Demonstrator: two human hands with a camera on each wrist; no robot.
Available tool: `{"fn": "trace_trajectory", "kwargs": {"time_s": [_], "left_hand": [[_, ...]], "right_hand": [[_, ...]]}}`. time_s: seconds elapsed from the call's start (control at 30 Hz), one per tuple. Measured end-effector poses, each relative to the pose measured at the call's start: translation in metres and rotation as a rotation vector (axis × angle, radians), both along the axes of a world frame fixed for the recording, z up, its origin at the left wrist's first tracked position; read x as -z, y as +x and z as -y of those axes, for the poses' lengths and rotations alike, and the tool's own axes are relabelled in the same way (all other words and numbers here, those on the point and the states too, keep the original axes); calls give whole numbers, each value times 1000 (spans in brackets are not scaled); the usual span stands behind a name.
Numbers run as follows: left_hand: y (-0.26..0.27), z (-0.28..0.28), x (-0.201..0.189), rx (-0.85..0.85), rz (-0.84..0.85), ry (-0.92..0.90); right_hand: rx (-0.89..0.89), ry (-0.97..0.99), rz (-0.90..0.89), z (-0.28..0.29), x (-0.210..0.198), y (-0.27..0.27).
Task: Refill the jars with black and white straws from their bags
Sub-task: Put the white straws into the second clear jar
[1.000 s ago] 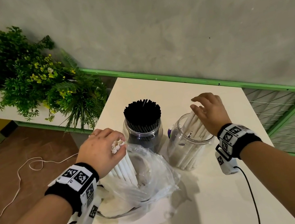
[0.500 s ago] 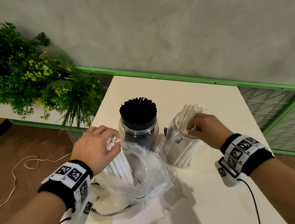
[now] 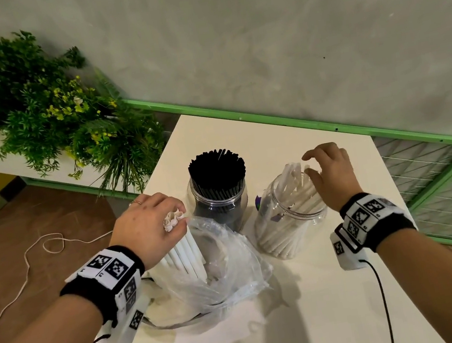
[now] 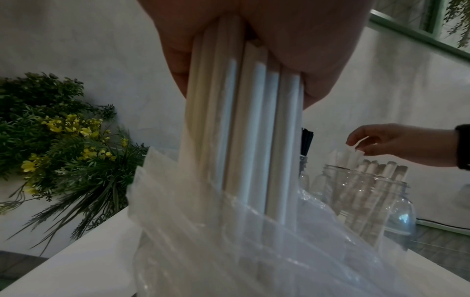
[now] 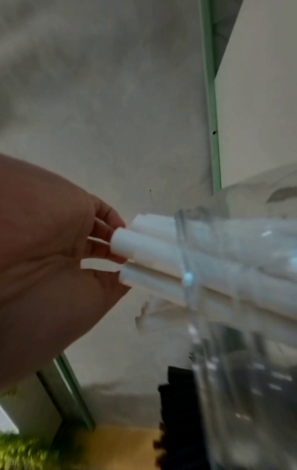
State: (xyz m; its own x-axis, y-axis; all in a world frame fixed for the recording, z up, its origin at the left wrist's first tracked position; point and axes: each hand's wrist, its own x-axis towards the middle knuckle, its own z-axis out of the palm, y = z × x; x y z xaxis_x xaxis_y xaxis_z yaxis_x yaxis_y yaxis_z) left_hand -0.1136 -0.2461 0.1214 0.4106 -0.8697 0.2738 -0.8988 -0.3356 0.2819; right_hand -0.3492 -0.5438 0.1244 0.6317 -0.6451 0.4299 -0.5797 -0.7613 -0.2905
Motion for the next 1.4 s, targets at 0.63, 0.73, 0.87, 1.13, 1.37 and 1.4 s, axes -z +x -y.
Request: {"fn": "trace_trajectory", "kwargs": {"time_s": [0.63,0.73,0.87,1.13,1.37,1.4], "left_hand": [[0,0,-1,6,-15,23],[1,-1,-1,8,-9,24],[1,-1,-1,4,-12,28],[-1,2,-3,10,-12,21],[-1,3,-3,12,-11,13],[-1,3,-3,11,-14,16]], "right_hand": [[-366,69,-129,-38,14,18],[-263,56,-29,-25,1,20],[-46,125,60,4,-18,13],[-24,155,-27,19,-2,11],[54,135,253,-10,18,-22],[52,148,227,-14,24,-27]]}}
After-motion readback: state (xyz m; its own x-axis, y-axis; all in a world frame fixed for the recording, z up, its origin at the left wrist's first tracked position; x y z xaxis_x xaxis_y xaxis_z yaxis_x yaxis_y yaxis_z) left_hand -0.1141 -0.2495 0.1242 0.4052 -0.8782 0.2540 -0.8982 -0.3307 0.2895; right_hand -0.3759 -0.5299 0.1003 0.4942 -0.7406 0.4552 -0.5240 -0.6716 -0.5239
